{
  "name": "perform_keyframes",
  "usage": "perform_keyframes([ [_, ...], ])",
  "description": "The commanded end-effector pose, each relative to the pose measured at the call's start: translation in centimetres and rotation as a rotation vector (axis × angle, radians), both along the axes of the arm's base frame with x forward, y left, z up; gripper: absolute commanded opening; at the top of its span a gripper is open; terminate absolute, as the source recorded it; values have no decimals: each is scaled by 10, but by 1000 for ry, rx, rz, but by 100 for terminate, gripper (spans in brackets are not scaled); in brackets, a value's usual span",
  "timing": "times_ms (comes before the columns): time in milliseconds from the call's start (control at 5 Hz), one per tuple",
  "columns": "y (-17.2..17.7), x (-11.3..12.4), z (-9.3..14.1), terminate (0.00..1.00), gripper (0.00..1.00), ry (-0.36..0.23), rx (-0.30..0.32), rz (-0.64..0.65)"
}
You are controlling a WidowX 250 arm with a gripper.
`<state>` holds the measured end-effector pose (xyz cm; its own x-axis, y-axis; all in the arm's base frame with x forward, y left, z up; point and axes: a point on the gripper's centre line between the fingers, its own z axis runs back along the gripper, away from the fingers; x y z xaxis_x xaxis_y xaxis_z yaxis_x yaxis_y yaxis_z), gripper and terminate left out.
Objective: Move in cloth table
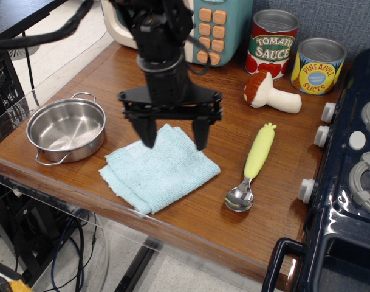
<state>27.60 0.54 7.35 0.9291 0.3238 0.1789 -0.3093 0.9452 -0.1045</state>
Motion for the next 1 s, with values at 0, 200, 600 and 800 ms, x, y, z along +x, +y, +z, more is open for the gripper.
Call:
perform_keyframes([
  [0,17,-20,-18,0,100,37,11,6],
  [200,22,-17,-27,0,100,45,15,25],
  [600,25,-1,-47,0,100,59,24,34],
  [800,26,9,-56,0,100,26,-9,37],
])
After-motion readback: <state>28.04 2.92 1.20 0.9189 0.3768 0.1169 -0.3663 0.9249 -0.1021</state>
